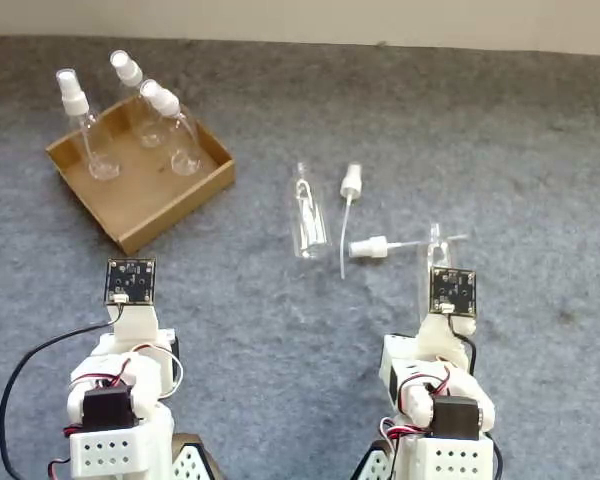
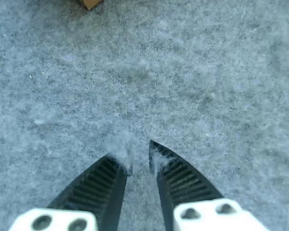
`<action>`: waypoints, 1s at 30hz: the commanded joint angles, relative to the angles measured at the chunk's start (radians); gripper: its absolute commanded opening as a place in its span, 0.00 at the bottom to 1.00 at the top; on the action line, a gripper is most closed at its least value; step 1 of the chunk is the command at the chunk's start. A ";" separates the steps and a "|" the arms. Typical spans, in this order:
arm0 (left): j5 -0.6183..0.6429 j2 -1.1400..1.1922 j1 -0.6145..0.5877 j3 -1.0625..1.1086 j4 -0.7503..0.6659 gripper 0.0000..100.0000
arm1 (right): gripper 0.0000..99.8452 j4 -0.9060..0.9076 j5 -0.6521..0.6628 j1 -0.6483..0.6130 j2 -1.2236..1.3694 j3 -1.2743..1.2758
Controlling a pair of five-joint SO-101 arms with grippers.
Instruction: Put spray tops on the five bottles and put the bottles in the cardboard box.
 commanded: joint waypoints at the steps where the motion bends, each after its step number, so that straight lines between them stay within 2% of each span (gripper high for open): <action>1: -0.009 -0.005 -0.012 0.022 -0.021 0.00 | 0.00 -0.021 -0.011 0.005 0.002 0.157; 6: -0.018 -0.007 -0.004 0.022 -0.049 0.00 | 0.00 -0.025 -0.009 0.005 0.002 0.160; 8: -0.094 -0.007 -0.007 0.022 -0.110 0.00 | 0.00 -0.022 -0.009 0.010 0.002 0.160; 11: -0.281 -0.007 -0.007 0.022 -0.181 0.00 | 0.01 -0.025 -0.009 0.038 0.002 0.153; 14: -0.362 -0.007 -0.005 0.022 -0.222 0.00 | 0.01 -0.038 -0.009 0.142 0.001 0.153; 20: -0.368 -0.005 0.016 0.012 -0.261 0.00 | 0.01 -0.157 -0.009 0.441 0.001 0.154; 25: -0.414 -0.005 0.097 -0.045 -0.259 0.00 | 0.01 -0.174 -0.009 0.599 0.001 0.153; 30: -0.420 -0.004 0.108 -0.140 -0.256 0.00 | 0.01 -0.165 -0.009 0.774 0.001 0.153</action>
